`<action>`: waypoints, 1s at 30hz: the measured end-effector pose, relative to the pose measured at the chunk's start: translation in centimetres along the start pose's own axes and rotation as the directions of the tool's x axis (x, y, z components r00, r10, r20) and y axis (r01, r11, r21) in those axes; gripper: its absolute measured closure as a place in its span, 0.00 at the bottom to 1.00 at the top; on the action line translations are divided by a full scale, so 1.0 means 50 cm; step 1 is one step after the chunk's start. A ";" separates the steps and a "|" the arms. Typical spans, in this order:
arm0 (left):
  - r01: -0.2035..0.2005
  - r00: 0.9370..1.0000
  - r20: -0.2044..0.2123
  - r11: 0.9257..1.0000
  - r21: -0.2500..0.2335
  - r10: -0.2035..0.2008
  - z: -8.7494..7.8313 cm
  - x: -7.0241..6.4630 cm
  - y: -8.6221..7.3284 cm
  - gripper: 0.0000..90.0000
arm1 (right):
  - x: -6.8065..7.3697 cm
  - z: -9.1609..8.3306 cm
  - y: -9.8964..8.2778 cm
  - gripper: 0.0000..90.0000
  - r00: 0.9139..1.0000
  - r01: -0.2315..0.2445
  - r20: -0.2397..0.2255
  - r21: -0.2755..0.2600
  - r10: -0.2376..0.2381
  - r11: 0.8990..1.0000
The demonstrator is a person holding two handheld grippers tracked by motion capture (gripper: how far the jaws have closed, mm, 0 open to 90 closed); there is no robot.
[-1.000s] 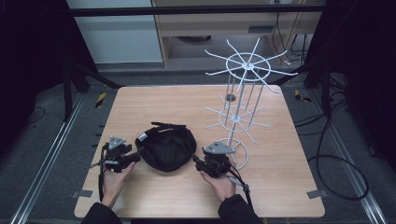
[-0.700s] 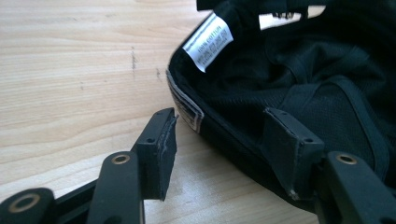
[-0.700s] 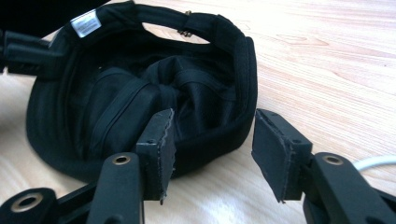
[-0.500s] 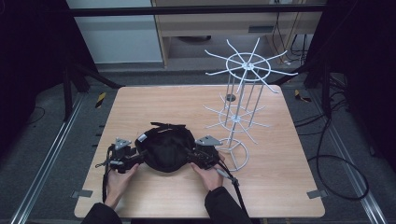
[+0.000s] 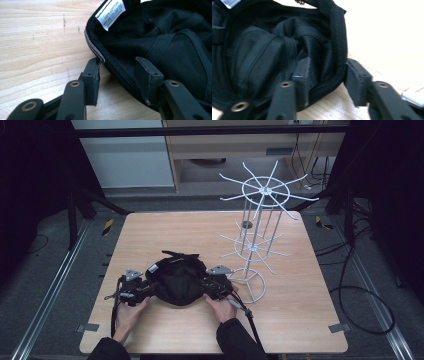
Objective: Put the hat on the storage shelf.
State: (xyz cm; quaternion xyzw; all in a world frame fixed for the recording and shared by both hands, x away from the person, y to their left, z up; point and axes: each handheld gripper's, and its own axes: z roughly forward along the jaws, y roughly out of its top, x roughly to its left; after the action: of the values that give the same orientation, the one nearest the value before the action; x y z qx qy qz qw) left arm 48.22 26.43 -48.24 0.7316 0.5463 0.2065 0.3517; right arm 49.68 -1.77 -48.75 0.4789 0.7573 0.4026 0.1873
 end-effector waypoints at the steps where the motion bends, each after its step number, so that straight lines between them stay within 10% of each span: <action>1: -0.001 1.000 0.001 1.000 0.004 0.001 0.001 -0.001 0.000 0.64 | -0.001 0.003 0.001 0.74 1.000 0.003 0.008 0.011 -0.003 1.000; 9: -0.001 1.000 0.001 1.000 0.020 0.001 0.004 -0.005 -0.003 0.69 | 0.001 0.005 0.000 0.93 0.999 -0.005 0.035 0.016 0.005 1.000; 17: 0.005 1.000 0.005 1.000 0.030 -0.005 0.004 -0.004 -0.003 0.75 | 0.020 -0.037 0.009 0.94 0.999 0.045 -0.009 -0.123 -0.046 0.991; 30: 0.030 0.996 0.080 0.999 0.038 -0.033 0.013 -0.009 -0.004 0.79 | 0.064 -0.106 0.038 0.95 0.949 0.222 -0.152 -0.295 -0.275 0.929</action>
State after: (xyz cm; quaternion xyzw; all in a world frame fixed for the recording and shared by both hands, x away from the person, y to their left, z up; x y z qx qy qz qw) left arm 48.39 25.84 -48.80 0.7370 0.5468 0.1612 0.3631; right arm 45.71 -0.84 -43.71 0.3075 0.7634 0.5204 0.2279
